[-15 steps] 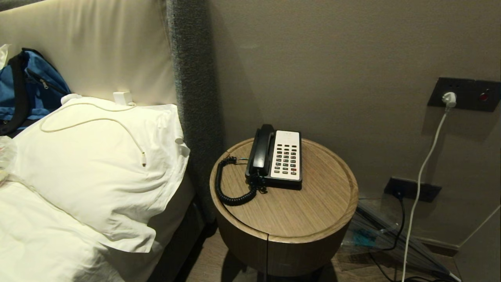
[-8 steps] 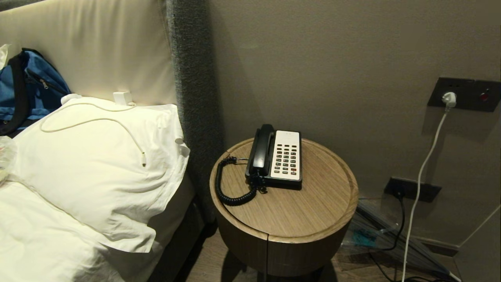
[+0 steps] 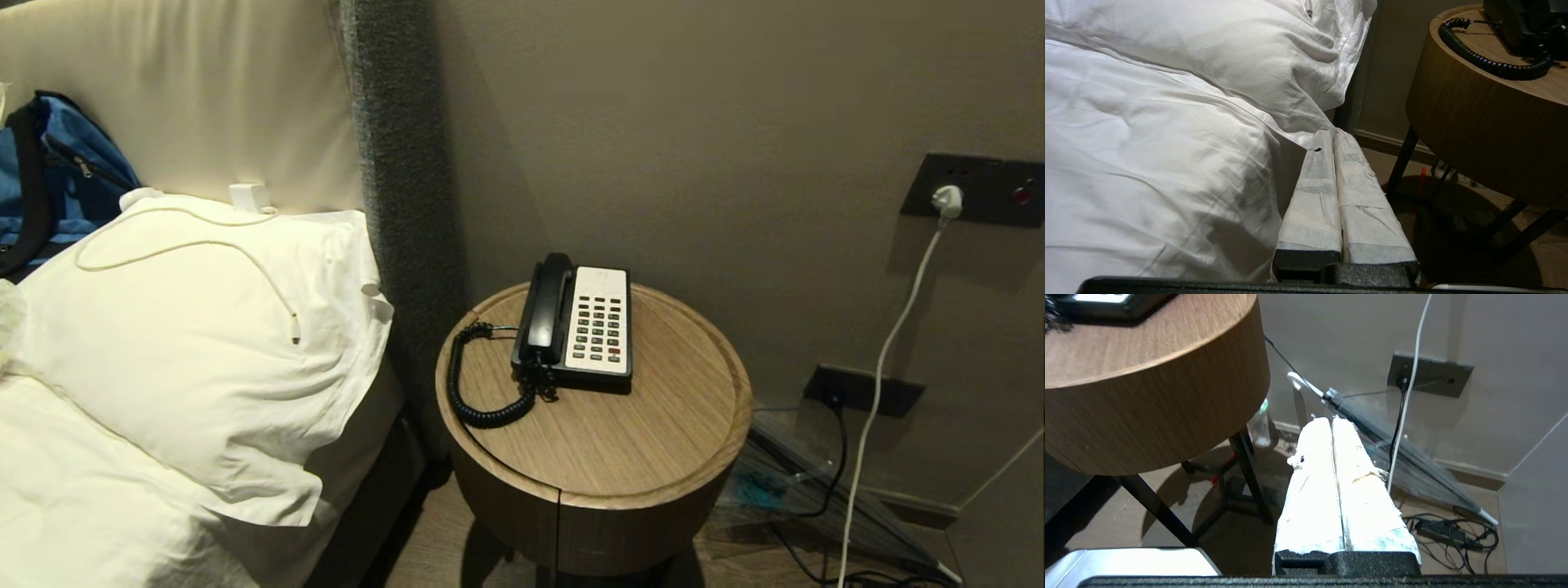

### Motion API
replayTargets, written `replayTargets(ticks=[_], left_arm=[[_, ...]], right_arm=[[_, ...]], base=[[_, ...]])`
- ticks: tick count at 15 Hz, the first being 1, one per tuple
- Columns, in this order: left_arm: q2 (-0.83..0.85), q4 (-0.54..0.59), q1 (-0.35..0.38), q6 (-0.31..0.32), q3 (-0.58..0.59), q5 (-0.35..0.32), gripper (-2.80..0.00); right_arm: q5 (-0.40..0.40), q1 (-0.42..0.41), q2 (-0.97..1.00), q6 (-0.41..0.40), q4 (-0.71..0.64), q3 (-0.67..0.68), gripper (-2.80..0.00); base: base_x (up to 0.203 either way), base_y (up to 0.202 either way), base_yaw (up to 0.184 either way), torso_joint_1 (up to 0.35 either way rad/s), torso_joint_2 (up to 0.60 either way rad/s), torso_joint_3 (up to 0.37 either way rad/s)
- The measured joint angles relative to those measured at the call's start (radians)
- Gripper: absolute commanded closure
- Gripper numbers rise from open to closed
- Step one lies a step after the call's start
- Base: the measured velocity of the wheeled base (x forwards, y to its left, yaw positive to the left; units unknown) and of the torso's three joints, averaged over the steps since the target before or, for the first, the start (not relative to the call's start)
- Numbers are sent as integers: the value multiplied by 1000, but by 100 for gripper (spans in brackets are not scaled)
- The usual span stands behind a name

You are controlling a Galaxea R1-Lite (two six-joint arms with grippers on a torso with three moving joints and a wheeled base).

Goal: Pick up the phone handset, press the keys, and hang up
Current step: Pick up the desk phone handset

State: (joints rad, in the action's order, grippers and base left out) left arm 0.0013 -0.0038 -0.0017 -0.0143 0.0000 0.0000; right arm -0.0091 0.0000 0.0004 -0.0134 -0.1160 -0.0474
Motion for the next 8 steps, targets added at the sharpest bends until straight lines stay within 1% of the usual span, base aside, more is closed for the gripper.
replayTargets(ticks=[8], left_arm=[[0, -2, 1, -4, 0, 0, 0]], right_arm=[[0, 0, 0, 0, 0, 0, 0]], base=[[0, 0, 0, 1, 1, -195]])
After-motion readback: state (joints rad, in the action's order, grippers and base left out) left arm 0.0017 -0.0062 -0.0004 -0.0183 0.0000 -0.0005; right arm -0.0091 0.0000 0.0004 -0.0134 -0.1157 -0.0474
